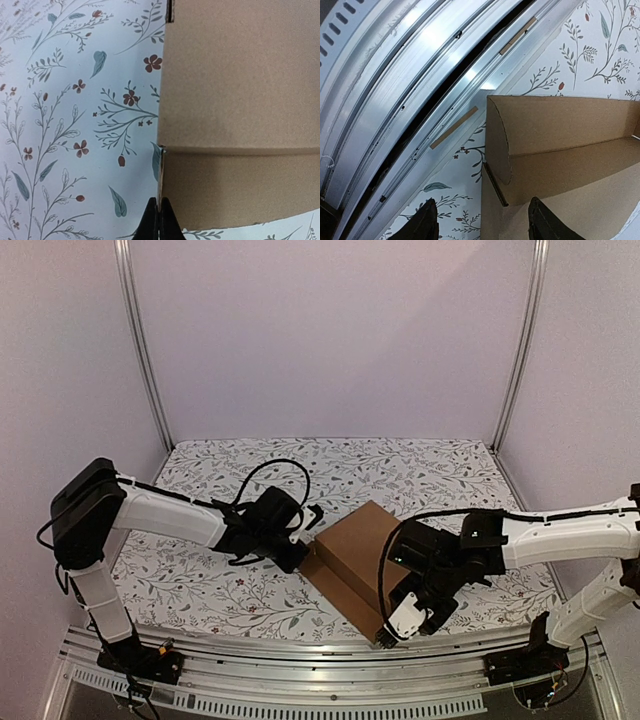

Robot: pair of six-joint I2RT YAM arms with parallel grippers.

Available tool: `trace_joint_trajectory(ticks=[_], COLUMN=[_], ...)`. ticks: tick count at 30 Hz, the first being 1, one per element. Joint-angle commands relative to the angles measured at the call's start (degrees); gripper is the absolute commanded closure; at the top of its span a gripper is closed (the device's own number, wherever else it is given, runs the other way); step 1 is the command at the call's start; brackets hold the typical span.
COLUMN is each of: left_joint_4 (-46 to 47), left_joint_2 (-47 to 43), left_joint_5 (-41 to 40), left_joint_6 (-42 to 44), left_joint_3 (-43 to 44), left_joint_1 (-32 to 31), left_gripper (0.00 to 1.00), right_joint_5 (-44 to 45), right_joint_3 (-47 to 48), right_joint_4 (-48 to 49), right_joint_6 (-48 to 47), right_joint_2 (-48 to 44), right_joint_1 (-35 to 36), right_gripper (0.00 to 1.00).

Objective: Fold the paper box

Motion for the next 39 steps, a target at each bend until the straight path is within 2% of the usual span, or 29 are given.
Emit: trace_joint_trajectory(ticks=[1, 13, 16, 24, 29, 34, 39], left_joint_4=[-2.52, -2.94, -2.94, -2.93, -2.85, -2.74, -3.06], left_joint_2=[1.44, 1.57, 1.50, 1.42, 1.57, 1.71, 1.70], left_joint_5=[1.25, 1.78, 1.96, 2.13, 2.36, 3.04, 3.58], left_joint_6=[0.93, 1.07, 1.15, 1.55, 1.56, 1.34, 1.17], left_joint_3=[1.20, 1.06, 0.88, 1.02, 1.05, 1.10, 1.23], left_joint_1=[1.02, 1.45, 1.59, 1.98, 2.16, 2.16, 2.16], left_gripper=[1.00, 1.00, 1.00, 1.00, 1.00, 1.00, 1.00], right_joint_5=[-0.83, 4.74, 5.98, 5.13, 4.65, 9.11, 11.24], right_joint_3=[3.83, 7.24, 8.22, 9.25, 9.49, 11.99, 16.07], right_joint_4=[-1.90, -5.88, -7.80, -14.51, -15.51, -8.79, -7.83], right_joint_6=[0.30, 0.28, 0.90, 2.86, 4.43, 9.71, 12.46], right_joint_2=[0.83, 7.60, 9.16, 8.72, 8.48, 9.13, 13.55], right_joint_1=[1.01, 6.43, 6.99, 7.32, 7.78, 7.76, 7.99], right_gripper=[0.40, 0.41, 0.45, 0.51, 0.52, 0.45, 0.43])
